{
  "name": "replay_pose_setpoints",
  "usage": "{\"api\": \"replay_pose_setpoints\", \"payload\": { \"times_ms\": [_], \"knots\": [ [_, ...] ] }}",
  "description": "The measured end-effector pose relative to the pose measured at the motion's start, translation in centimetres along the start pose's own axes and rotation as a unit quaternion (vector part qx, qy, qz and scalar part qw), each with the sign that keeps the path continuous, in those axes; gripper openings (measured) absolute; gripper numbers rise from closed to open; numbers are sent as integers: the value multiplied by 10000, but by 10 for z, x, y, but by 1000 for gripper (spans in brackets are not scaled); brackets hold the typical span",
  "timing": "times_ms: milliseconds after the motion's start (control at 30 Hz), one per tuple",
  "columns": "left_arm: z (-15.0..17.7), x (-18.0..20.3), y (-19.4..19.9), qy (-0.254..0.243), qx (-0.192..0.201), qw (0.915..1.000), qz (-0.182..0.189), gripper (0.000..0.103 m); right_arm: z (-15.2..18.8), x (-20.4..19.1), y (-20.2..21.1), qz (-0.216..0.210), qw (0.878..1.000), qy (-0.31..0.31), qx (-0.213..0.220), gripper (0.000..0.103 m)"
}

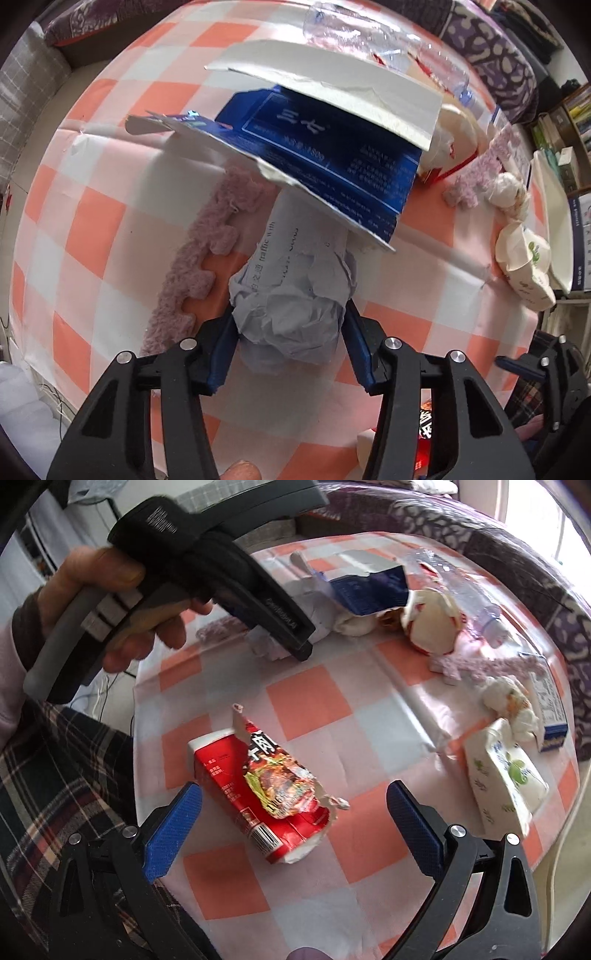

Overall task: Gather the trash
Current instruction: 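Grasp the crumpled white paper with the left tool while the right tool grasps the red noodle cup, then carry the red noodle cup to the cream bin and release it with the right tool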

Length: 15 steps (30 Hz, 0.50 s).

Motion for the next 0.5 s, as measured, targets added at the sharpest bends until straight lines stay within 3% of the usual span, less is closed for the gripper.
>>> {"api": "replay_pose_setpoints", "payload": {
  "times_ms": [133,200,267,333,500],
  "knots": [
    [-3,-9,19,141,193,9993,290,51,-6,-1,-16,79,9996,244,-91,94],
    [-5,-15,28,248,300,9983,437,51,-7,-6,-24,-8,9992,363,-178,86],
    [-3,-26,36,358,395,9974,495,51,-7,-13,-30,-50,9984,496,-262,67],
    [0,-37,43,499,469,9962,545,51,-9,-15,-35,78,9975,613,-343,56],
    [-7,-50,58,882,732,9913,646,51,-21,-9,-26,131,9995,294,-62,51]
  ]
}}
Point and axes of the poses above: each gripper's, at about its wrist camera, not at the fingertips, and y roughly against the way its jaws point, x to its right, z to its underside, the point moved 5 cm from there along -y, roughly the way its jaws point, and after that the axes turned 13 degrees about x, right-handed, at the moved point
